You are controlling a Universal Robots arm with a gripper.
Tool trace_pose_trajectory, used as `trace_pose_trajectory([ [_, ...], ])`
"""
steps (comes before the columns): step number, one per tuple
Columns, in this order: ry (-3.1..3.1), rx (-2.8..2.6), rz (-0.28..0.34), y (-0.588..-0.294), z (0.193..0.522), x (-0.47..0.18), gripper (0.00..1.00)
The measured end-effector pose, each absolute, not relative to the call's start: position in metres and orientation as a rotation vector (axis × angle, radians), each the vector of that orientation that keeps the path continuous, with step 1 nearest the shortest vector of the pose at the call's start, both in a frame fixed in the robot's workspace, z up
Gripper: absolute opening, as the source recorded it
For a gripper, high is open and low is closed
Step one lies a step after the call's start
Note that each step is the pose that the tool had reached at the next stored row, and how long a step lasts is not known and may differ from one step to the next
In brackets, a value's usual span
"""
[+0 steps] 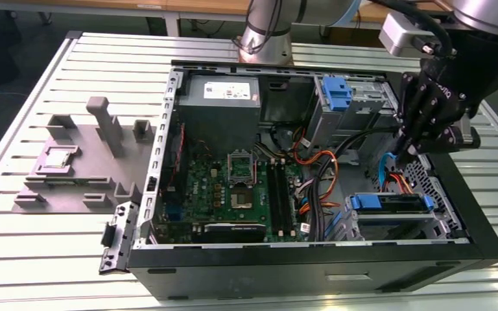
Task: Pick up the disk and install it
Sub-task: 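Insert the second disk wire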
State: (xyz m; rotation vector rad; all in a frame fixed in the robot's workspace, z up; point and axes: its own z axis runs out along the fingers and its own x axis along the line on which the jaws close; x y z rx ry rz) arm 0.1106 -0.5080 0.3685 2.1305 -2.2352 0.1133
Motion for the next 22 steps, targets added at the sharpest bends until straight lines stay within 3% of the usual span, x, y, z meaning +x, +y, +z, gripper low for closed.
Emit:
trace_pose_trajectory([
  [1, -2.234, 2.130, 0.115, -0.508, 0.368, 0.111, 0.19],
  [2, -2.234, 2.129, 0.117, -0.508, 0.366, 0.111, 0.25],
  [8, -2.224, 2.120, 0.136, -0.508, 0.358, 0.111, 0.25],
  [10, -2.221, 2.117, 0.142, -0.508, 0.356, 0.111, 0.24],
  [11, -2.220, 2.116, 0.145, -0.508, 0.355, 0.111, 0.17],
  [18, -2.205, 2.102, 0.177, -0.508, 0.350, 0.111, 0.16],
  [22, -2.197, 2.095, 0.191, -0.508, 0.346, 0.111, 0.24],
])
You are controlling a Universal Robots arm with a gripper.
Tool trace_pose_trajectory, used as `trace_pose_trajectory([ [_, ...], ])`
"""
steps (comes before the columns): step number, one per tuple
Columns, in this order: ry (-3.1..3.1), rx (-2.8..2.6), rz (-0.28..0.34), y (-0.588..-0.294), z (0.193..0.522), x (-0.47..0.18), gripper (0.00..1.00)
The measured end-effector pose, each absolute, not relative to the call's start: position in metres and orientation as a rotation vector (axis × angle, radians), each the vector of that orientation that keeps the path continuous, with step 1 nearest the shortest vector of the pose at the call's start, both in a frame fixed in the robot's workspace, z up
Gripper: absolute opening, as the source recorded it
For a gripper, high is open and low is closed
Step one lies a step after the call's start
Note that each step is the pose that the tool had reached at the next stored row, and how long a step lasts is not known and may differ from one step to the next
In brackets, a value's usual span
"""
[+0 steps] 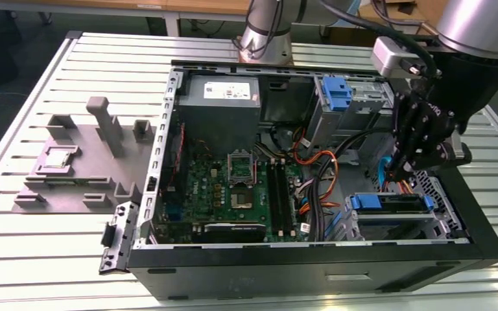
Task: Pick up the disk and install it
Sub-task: 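Insert the second disk wire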
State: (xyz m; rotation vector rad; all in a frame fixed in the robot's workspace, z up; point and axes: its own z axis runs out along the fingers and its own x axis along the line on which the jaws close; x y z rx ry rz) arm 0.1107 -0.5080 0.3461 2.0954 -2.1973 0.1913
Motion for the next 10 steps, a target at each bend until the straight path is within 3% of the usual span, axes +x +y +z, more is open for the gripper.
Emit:
trace_pose_trajectory([
  [3, -2.192, 2.090, 0.202, -0.509, 0.344, 0.111, 0.22],
  [4, -2.191, 2.090, 0.204, -0.509, 0.344, 0.111, 0.16],
  [10, -2.182, 2.112, 0.218, -0.522, 0.339, 0.107, 0.16],
])
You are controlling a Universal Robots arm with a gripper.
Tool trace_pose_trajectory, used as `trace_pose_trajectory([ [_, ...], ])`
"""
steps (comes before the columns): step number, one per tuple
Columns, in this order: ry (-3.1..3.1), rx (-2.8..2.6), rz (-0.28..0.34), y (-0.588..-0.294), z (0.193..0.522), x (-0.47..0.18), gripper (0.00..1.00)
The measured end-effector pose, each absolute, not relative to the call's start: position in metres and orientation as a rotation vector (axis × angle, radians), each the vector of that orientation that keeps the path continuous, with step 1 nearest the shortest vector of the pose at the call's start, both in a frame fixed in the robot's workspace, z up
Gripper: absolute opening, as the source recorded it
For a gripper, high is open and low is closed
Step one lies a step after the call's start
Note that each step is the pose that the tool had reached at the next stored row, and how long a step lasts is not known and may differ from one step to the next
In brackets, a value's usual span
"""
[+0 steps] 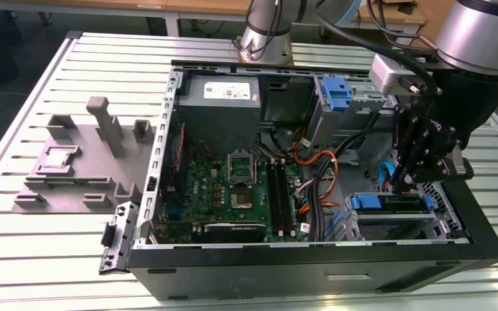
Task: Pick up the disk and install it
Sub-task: 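Insert the second disk wire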
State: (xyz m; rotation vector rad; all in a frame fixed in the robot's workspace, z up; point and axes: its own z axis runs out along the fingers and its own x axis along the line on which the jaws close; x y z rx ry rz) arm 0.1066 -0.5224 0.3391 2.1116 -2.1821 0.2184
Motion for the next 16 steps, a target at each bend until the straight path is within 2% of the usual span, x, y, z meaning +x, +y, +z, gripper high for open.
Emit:
trace_pose_trajectory([
  [8, -2.212, 2.134, 0.249, -0.525, 0.338, 0.099, 0.16],
  [16, -2.217, 2.140, 0.253, -0.531, 0.338, 0.093, 0.16],
])
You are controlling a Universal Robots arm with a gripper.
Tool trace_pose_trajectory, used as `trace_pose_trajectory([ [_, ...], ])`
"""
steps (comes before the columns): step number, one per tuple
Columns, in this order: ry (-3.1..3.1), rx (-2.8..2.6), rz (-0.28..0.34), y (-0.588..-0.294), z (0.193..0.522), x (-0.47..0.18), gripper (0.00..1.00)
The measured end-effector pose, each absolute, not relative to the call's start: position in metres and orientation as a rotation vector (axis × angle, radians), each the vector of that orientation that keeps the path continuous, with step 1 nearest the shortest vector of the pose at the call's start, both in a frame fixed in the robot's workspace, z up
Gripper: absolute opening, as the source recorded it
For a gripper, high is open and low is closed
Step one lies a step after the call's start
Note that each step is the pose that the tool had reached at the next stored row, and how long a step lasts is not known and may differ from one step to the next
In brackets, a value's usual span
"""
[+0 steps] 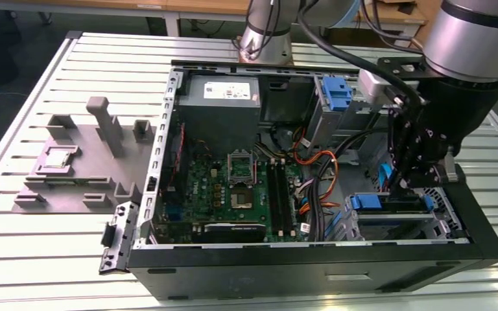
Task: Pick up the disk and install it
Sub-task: 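Insert the second disk wire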
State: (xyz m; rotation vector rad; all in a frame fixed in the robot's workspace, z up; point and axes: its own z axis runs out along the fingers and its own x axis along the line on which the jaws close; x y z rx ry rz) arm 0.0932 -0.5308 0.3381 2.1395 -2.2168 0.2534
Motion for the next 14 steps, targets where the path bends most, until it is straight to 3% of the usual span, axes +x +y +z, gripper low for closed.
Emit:
trace_pose_trajectory([
  [8, -2.263, 2.178, 0.171, -0.541, 0.338, 0.093, 0.16],
  [14, -2.266, 2.176, 0.170, -0.543, 0.338, 0.095, 0.16],
])
